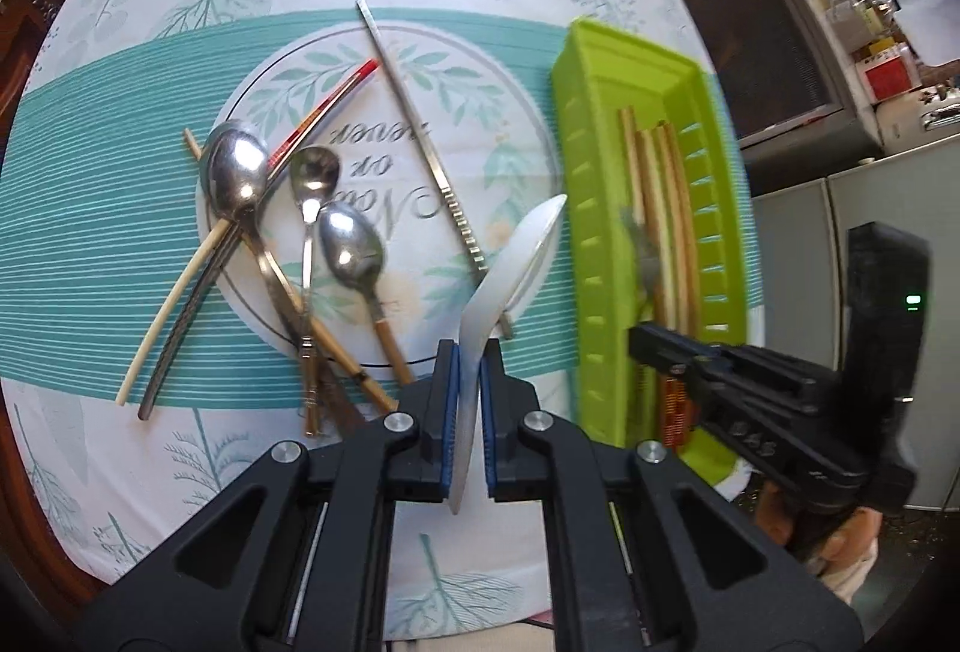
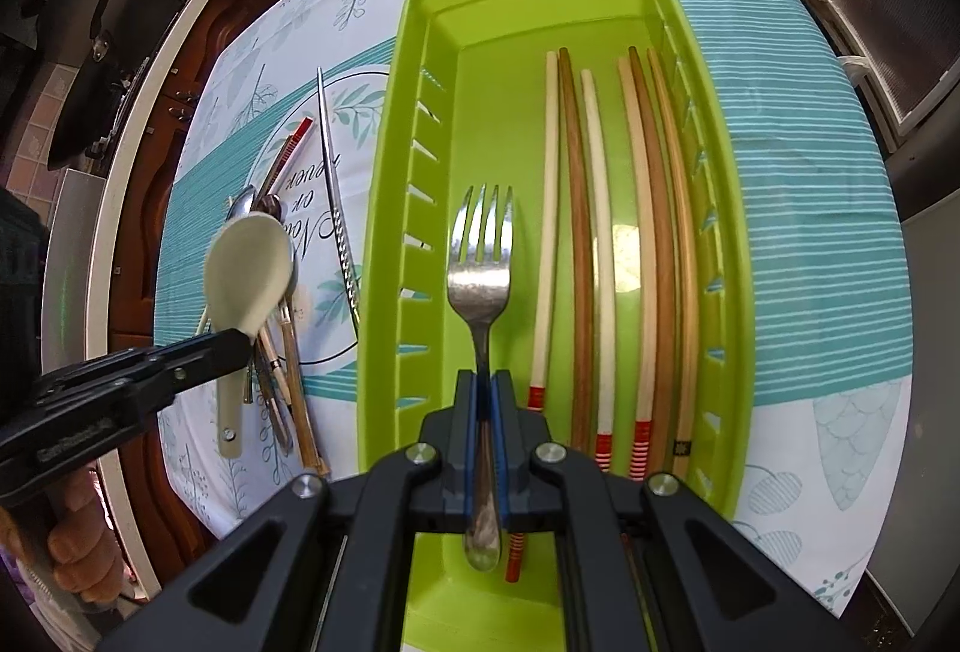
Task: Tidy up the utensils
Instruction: 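Release the fork into the tray with the right tool while the left tool drops the spoon there, then move both tools back over the plate of cutlery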
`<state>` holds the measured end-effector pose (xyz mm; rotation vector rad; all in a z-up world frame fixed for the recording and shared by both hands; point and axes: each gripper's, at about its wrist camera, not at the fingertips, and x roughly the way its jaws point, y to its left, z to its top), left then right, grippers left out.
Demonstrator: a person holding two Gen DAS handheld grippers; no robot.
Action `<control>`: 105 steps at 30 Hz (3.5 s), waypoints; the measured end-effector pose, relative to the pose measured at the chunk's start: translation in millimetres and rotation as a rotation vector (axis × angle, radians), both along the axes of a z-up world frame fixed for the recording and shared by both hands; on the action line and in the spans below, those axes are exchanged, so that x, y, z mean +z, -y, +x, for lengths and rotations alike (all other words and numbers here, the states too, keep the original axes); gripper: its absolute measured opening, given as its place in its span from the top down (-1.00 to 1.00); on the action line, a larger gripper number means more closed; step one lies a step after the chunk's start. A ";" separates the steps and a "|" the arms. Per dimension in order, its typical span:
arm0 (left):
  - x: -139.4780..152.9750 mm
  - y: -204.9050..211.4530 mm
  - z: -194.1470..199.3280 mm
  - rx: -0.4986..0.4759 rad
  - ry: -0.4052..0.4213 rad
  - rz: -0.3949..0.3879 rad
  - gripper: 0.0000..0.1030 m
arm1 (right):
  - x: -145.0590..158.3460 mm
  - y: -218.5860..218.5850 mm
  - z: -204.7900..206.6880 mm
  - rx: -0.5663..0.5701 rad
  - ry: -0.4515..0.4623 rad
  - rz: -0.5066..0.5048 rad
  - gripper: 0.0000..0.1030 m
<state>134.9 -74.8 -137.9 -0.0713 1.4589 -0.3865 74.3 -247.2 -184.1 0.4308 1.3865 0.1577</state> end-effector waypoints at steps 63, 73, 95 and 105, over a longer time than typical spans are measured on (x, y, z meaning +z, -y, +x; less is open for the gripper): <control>23.8 -15.9 -32.9 -0.004 0.118 0.118 0.90 | 18.0 12.2 -15.4 -0.043 0.041 -0.005 0.87; 37.5 -79.4 -16.6 -0.033 0.187 0.229 0.84 | 55.1 -20.0 -2.7 0.020 0.101 0.001 0.87; -24.2 -140.3 41.6 -0.131 0.103 0.161 0.52 | 47.1 -109.4 54.9 0.155 0.043 0.019 0.86; -39.9 -133.1 57.6 -0.142 0.089 0.118 0.52 | 31.1 -146.6 81.0 0.217 0.023 0.058 0.71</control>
